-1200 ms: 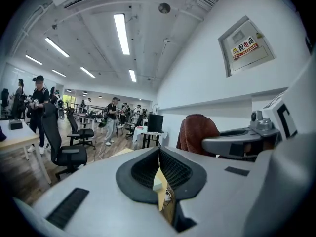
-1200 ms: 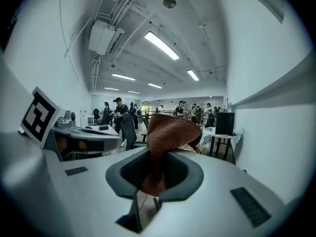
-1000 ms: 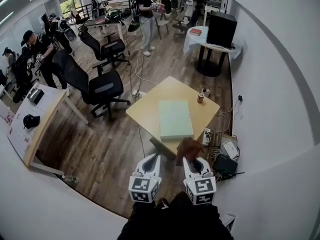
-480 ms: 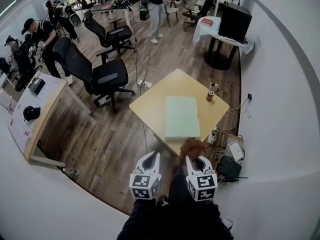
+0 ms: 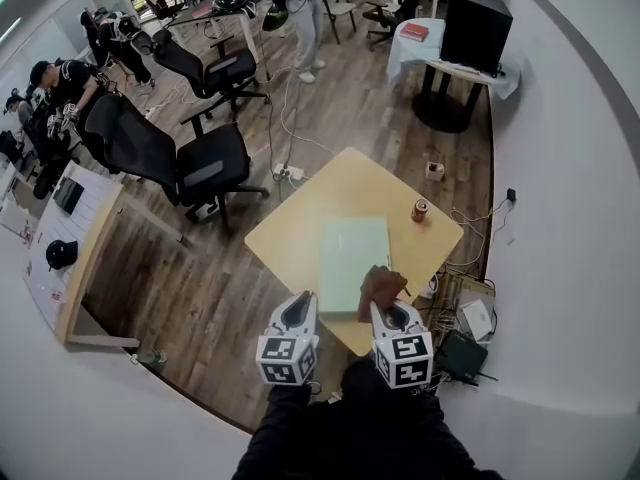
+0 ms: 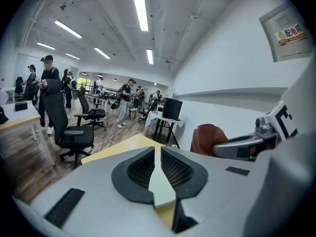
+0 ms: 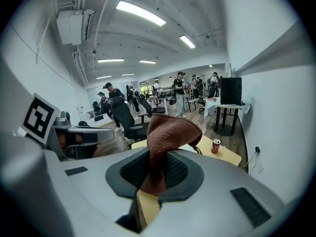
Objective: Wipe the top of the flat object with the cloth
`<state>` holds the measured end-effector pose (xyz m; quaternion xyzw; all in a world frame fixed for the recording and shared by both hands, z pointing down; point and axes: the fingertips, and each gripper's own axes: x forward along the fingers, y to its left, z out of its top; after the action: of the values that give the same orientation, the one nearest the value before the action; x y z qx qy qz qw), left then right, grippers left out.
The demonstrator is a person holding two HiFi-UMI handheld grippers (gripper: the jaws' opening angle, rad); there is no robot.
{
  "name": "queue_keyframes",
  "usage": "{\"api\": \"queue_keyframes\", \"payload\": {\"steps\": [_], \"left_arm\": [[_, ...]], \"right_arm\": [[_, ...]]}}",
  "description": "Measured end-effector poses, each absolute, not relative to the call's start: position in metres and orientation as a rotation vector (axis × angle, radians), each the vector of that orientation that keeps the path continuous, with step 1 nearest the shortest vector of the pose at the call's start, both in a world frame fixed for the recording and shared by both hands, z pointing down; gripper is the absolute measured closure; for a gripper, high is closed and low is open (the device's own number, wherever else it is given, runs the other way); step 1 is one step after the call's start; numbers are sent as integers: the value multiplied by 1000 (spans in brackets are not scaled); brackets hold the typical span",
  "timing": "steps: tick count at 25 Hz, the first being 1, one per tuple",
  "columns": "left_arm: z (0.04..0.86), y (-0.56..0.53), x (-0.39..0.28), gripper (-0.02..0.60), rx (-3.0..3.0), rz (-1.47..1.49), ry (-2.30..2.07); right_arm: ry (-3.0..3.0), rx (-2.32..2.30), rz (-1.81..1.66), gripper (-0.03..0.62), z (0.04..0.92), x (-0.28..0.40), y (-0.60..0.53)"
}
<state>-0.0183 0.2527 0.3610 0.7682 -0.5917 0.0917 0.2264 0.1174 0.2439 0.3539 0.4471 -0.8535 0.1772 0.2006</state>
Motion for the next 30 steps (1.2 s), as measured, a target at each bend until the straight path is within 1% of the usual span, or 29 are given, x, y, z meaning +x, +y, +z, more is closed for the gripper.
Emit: {"api": "queue_keyframes", "payload": {"steps": [8,11,16,21,30], "left_arm": [[392,189,-8,545,2049,302,-1633],[412,180,-11,528,2000,335,-1622],[451,163,-31,483,1917,378,-1591],[509,138,-44,429,1848,430,-1479],[612,82,-65,425,1794,558,-1230]], "right_arm": [[-2390,1175,543,525,376,129,165],[-2383,1143,581,525,389,125,153],[-2355,1048,620,525,415,102,141],[-2316,972,643,525,440,78,130],[-2234,933,663,525,490,24,56]]}}
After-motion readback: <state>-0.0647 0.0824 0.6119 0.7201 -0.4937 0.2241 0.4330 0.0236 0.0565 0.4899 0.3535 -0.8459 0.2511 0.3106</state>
